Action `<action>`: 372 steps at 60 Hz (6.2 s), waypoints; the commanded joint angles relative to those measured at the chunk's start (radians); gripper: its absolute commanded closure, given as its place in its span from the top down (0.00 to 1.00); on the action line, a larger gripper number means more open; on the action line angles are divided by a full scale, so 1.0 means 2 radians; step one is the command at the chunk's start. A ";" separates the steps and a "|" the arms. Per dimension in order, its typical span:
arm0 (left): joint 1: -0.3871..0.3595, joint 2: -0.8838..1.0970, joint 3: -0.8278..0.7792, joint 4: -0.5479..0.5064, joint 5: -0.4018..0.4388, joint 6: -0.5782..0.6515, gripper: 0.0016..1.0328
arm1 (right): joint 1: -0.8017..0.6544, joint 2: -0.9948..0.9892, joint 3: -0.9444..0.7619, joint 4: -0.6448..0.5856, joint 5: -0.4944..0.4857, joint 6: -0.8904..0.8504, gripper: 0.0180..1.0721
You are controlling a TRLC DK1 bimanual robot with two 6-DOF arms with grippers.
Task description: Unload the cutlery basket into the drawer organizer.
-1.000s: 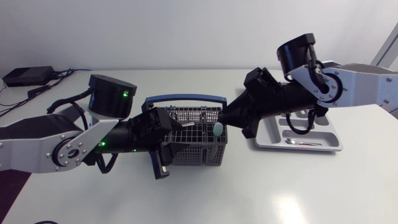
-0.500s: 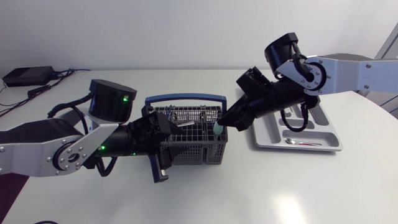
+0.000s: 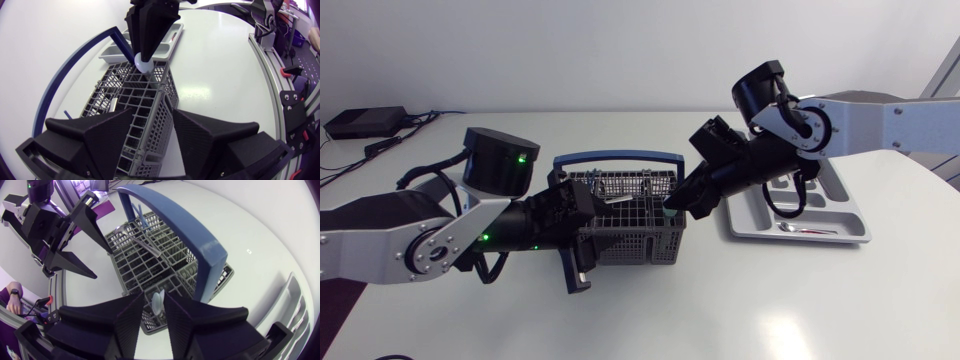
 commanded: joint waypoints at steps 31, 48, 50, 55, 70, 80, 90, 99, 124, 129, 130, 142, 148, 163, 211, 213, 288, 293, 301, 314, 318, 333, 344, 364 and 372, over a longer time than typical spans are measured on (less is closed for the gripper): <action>0.006 0.005 -0.011 0.004 0.006 0.009 0.64 | -0.005 0.003 -0.034 0.026 0.004 0.020 0.05; 0.007 0.007 -0.012 0.004 0.008 0.010 0.64 | -0.007 -0.034 -0.047 0.035 -0.011 0.024 0.05; 0.007 0.008 -0.012 0.004 0.008 0.011 0.64 | -0.008 -0.037 -0.047 0.037 -0.013 0.026 0.05; 0.007 0.009 -0.012 0.005 0.009 0.011 0.64 | -0.010 -0.045 -0.050 0.039 -0.024 0.028 0.05; 0.007 0.011 -0.012 0.005 0.009 0.012 0.64 | -0.019 -0.063 -0.049 0.039 -0.042 0.033 0.05; 0.007 0.011 -0.013 0.005 0.009 0.011 0.64 | -0.020 -0.074 -0.049 0.035 -0.048 0.034 0.05; 0.007 0.011 -0.013 0.005 0.009 0.011 0.64 | -0.020 -0.090 -0.059 0.038 -0.051 0.032 0.05; 0.006 0.011 -0.015 0.005 0.009 0.010 0.64 | -0.019 -0.106 -0.068 0.040 -0.050 0.030 0.05; 0.002 0.014 -0.013 0.005 0.009 0.009 0.64 | -0.017 -0.100 -0.092 0.069 -0.046 0.026 0.05; 0.000 0.014 -0.011 0.006 0.009 0.008 0.64 | -0.017 -0.094 -0.090 0.071 -0.044 0.026 0.05; -0.001 0.014 -0.010 0.006 0.009 0.007 0.64 | -0.017 -0.093 -0.089 0.072 -0.043 0.026 0.05; -0.013 0.017 -0.012 0.026 0.009 0.000 0.64 | -0.020 -0.072 -0.087 0.075 -0.042 0.021 0.05; -0.019 0.026 -0.014 0.042 0.009 -0.008 0.64 | -0.023 -0.062 -0.087 0.075 -0.043 0.020 0.05; -0.031 0.035 -0.035 0.138 -0.044 -0.063 0.52 | -0.023 -0.057 -0.089 0.075 -0.042 0.020 0.05; -0.039 0.142 0.029 0.154 -0.103 -0.149 0.14 | -0.018 -0.118 -0.106 0.086 -0.039 0.017 0.05; -0.039 0.142 0.029 0.153 -0.103 -0.149 0.14 | -0.017 -0.125 -0.106 0.086 -0.035 0.017 0.05; -0.039 -0.027 0.031 -0.041 -0.065 -0.070 0.60 | -0.217 -0.277 -0.097 -0.027 0.020 -0.078 0.05; -0.039 -0.041 0.033 -0.077 -0.059 -0.051 0.61 | -0.237 -0.261 -0.103 -0.024 0.031 -0.094 0.05; -0.046 -0.058 0.037 -0.162 -0.050 0.001 0.67 | -0.275 -0.235 -0.105 -0.015 0.045 -0.111 0.05; -0.079 -0.074 0.024 -0.247 -0.050 0.052 0.67 | -0.292 -0.193 -0.115 0.008 0.107 -0.129 0.05; -0.087 -0.073 0.020 -0.263 -0.050 0.064 0.69 | -0.295 -0.177 -0.120 0.020 0.123 -0.131 0.05; -0.103 -0.062 0.010 -0.298 -0.054 0.085 0.69 | -0.290 -0.120 -0.139 0.062 0.200 -0.127 0.05; -0.109 -0.049 0.009 -0.316 -0.061 0.095 0.69 | -0.285 -0.087 -0.143 0.093 0.246 -0.112 0.05; -0.115 -0.048 0.006 -0.327 -0.070 0.098 0.69 | -0.240 -0.033 -0.179 0.142 0.310 -0.095 0.25; -0.115 -0.049 0.006 -0.331 -0.072 0.098 0.69 | -0.231 -0.033 -0.185 0.142 0.310 -0.088 0.41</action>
